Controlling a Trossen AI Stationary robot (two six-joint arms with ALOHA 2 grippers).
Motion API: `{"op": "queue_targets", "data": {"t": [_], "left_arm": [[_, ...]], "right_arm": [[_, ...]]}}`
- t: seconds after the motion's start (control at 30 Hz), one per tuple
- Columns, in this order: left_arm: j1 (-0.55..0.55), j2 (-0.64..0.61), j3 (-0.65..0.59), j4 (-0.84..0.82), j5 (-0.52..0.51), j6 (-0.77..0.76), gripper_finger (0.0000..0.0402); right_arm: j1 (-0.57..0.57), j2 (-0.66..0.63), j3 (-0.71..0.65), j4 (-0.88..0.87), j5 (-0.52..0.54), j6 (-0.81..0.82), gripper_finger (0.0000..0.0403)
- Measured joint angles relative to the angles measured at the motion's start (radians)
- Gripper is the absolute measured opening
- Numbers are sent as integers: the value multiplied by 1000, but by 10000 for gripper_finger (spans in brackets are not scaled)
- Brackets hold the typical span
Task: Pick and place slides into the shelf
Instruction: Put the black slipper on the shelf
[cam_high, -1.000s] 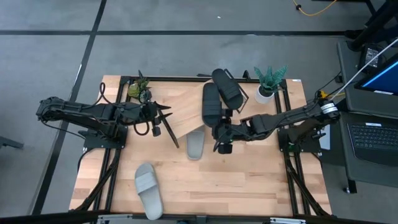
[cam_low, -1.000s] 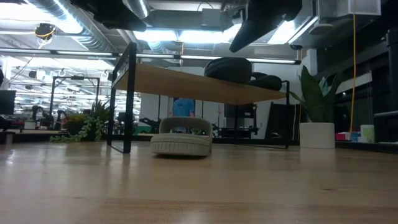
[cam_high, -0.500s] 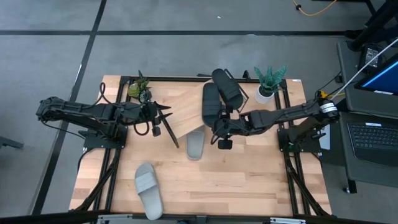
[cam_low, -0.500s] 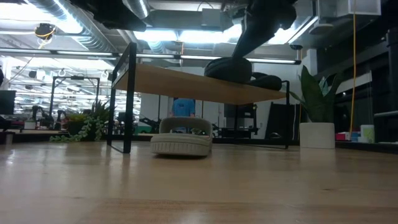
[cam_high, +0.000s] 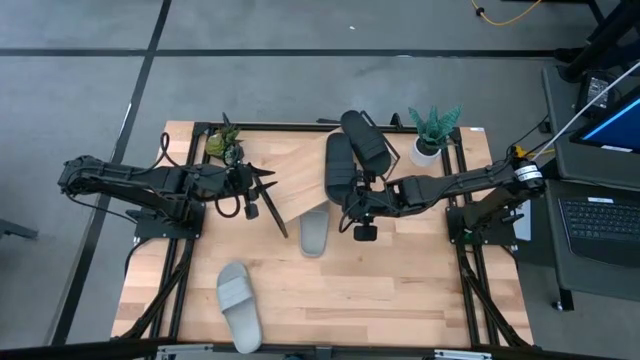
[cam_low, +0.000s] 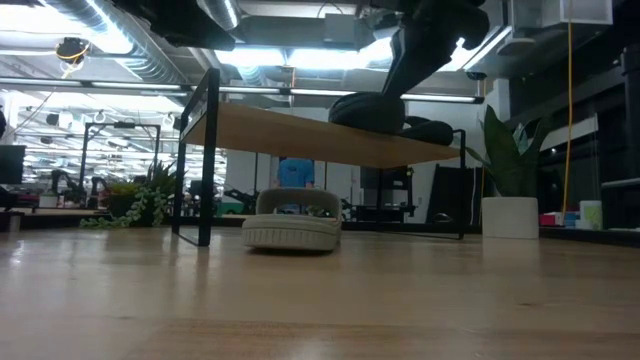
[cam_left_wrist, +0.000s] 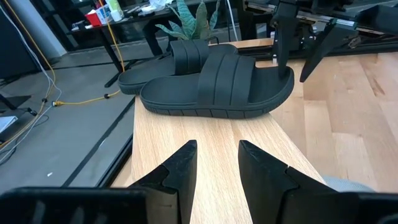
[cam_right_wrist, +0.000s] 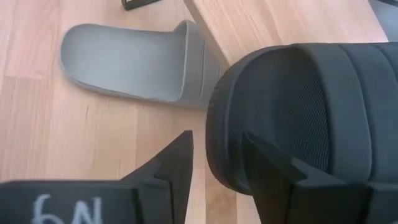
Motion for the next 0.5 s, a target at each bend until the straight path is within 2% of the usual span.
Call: {"op": "queue_targets", "data": {"t": [0.17,0.43,0.5], "left_arm": [[0,0,0,0,0,0,110],[0,0,0,0,0,0,110],[0,0,0,0,0,-7,110]], "right_arm": [[-1,0,0,-1,0,-14,120],[-10,0,0,-3,-2,-26,25],[-14,0,0,-7,-4,-43,11]]}}
